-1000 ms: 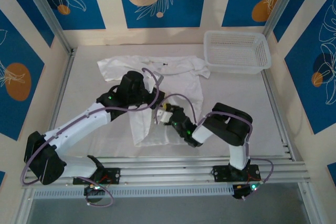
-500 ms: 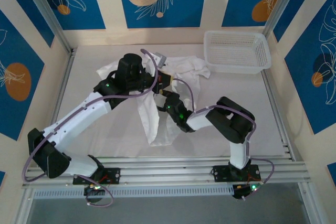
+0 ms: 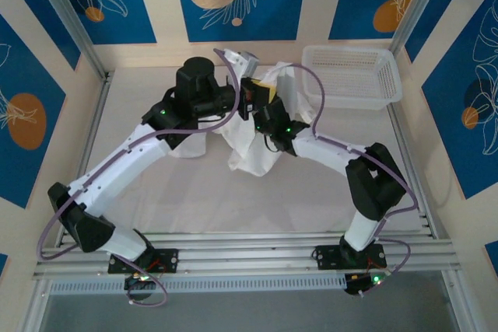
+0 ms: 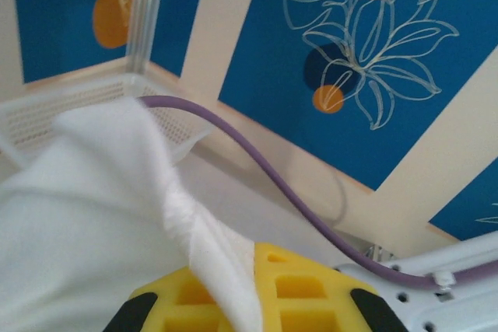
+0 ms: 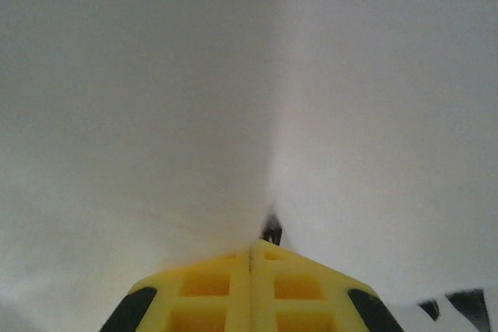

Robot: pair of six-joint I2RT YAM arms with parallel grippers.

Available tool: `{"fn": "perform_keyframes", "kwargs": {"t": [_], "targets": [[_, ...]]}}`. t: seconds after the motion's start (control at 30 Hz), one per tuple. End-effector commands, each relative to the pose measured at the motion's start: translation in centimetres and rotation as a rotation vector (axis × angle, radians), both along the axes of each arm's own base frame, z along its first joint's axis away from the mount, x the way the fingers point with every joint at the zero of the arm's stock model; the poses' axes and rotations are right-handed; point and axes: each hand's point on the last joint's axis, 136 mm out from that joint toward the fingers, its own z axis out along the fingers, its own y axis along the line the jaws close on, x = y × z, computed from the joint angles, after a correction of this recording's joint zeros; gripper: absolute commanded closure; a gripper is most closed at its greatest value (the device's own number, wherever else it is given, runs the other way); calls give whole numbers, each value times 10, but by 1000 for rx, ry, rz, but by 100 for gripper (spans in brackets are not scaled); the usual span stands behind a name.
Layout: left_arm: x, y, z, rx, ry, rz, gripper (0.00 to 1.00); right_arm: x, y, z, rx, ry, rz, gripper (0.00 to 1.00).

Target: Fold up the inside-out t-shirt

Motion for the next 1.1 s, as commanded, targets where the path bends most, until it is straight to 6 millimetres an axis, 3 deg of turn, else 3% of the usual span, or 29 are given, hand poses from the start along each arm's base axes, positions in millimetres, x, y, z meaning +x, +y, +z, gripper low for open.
{"fn": "perform_keyframes", "kwargs": {"t": [0.0, 0.1, 0.17, 0.3, 0.43, 0.63, 0.7, 0.93, 1.0, 1.07], "targets": [[-32, -18, 47, -98, -79, -140, 94, -22, 20, -63, 59, 337, -3, 100], [-47, -27, 63, -112, -99, -194, 94, -26, 32, -98, 39, 477, -2, 100], [-54, -26, 72, -121, -127, -200, 94, -29, 37, -111, 21, 547, -5, 100], [-65, -20, 81, -128, -155, -211, 94, -25, 38, -98, 29, 560, -24, 100], [-89, -23, 89, -142, -166, -309, 93, -12, 31, -90, 12, 547, -87, 100], [-124, -26, 101, -140, -202, -408, 93, -6, 13, -143, -182, 600, -197, 100], [-135, -28, 105, -143, -201, -450, 93, -5, 13, -152, -236, 617, -204, 99], [-155, -36, 110, -145, -209, -510, 92, -2, 15, -167, -286, 649, -201, 85], [-156, -37, 106, -130, -216, -512, 92, -7, 19, -166, -293, 662, -167, 72], [-153, -37, 101, -110, -221, -495, 92, -13, 19, -167, -342, 657, -136, 47]]}}
